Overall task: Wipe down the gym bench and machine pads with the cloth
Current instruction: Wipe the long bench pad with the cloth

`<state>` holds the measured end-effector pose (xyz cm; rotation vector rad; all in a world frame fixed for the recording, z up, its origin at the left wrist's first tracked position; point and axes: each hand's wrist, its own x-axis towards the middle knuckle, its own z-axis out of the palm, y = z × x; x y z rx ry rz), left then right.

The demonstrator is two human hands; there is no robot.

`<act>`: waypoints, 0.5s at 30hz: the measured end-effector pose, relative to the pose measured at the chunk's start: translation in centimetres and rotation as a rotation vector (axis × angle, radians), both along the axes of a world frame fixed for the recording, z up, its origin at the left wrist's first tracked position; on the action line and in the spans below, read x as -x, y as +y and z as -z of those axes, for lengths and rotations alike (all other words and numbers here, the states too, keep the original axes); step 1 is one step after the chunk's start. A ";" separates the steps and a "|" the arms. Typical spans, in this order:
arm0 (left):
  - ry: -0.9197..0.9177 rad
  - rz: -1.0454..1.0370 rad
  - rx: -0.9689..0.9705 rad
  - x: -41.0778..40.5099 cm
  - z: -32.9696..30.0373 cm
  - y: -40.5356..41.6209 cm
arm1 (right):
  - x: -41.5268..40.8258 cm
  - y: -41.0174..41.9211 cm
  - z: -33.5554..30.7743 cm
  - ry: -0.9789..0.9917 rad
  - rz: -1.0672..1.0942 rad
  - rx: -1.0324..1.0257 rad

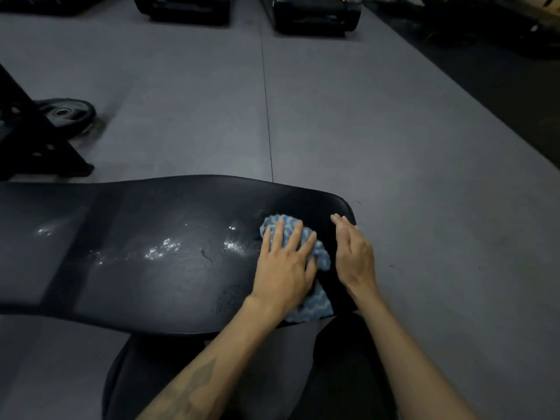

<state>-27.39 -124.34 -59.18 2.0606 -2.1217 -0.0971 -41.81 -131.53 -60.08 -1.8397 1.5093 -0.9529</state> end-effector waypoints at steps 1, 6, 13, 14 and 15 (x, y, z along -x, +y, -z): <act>0.009 0.025 0.022 -0.1 0.2 1.5 | 0.0 0.0 0.0 0.009 0.001 -0.006; 0.055 0.061 0.061 -1.3 0.9 1.3 | -0.1 -0.1 0.3 0.032 0.004 0.001; 0.074 -0.050 0.020 -0.7 0.5 -1.6 | -0.1 -0.2 0.3 0.050 0.006 0.017; 0.079 -0.015 0.037 -0.5 0.5 -0.2 | -0.1 -0.2 0.4 0.054 0.004 0.019; 0.086 0.028 0.048 -0.5 0.5 1.3 | -0.1 -0.2 0.3 0.062 0.001 0.022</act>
